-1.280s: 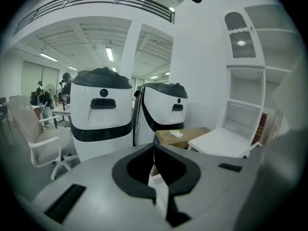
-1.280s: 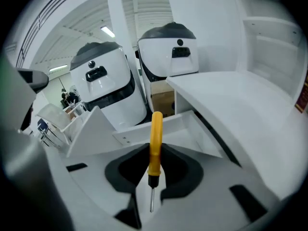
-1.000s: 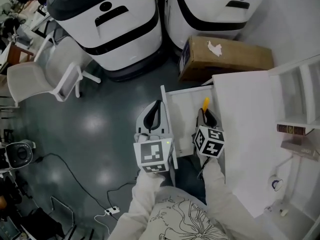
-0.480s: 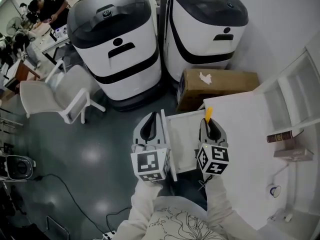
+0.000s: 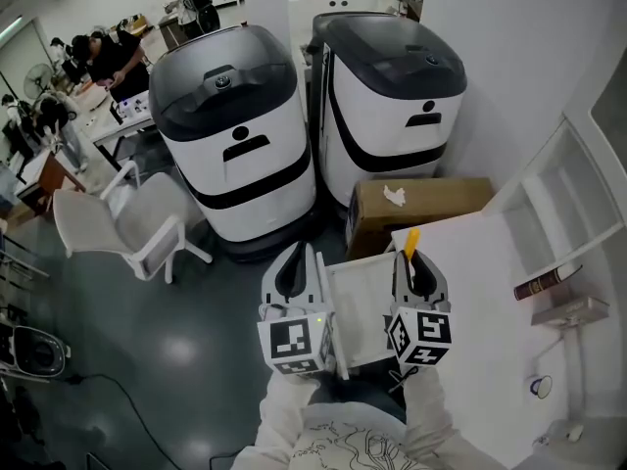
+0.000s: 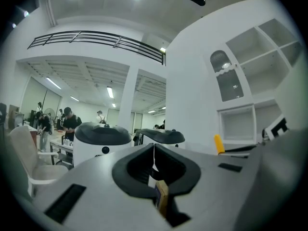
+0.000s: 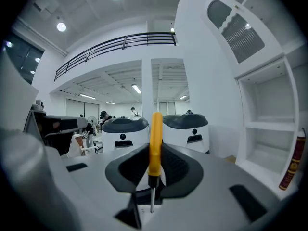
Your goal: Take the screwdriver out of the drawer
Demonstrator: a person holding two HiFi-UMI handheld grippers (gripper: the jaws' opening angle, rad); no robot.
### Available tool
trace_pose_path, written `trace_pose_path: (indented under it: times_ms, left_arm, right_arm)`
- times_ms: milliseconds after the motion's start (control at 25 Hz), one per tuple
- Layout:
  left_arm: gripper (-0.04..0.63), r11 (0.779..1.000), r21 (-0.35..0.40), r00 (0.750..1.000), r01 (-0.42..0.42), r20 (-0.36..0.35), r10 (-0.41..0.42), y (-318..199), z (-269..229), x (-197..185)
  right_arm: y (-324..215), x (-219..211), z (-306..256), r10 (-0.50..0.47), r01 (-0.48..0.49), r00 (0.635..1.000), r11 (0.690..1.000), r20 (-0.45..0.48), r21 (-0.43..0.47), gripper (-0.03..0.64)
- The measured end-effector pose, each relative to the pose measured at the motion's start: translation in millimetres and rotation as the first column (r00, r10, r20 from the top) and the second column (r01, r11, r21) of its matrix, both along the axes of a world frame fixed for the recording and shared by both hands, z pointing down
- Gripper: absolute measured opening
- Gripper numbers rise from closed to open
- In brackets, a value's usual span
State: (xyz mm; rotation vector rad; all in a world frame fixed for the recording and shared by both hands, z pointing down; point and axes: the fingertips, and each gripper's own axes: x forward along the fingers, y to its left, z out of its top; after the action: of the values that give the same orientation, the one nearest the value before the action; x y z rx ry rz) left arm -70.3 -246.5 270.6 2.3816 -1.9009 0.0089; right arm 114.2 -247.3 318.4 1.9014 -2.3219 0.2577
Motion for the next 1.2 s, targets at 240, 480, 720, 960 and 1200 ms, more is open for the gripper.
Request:
trace_pose_path:
  times_ms: [240,480,720,960,1200]
  left_arm:
    - [0.008,0.998,0.061,1.000,-0.006,0.024,0.004,8,-24,-3]
    - [0.008,0.995,0.100,0.999,-0.010,0.044,0.005,18,-40,-3]
    - [0.008,0.994,0.106,0.999,-0.013,0.048,0.008,18,-41,-1]
    - [0.008,0.994,0.107,0.999,-0.009,0.049,0.004,14,-41,-3]
    - [0.008,0.994,0.110,0.999,-0.007,0.054,0.001,10,-41,-5]
  right_arm:
    - [7,2,-31,0.006,-0.006,1.000,0.997,0.009,0.076,0.069]
    - [14,-2,-46,-0.005,0.003,1.000,0.993,0.013,0.121,0.069]
    - [14,1,-47,-0.005,0.003,1.000,0.992,0.015,0.124,0.069]
    - [10,3,-50,-0.001,-0.001,1.000,0.991,0.015,0.133,0.069]
    - [5,4,-49,-0.002,0.000,1.000,0.991,0.017,0.136,0.069]
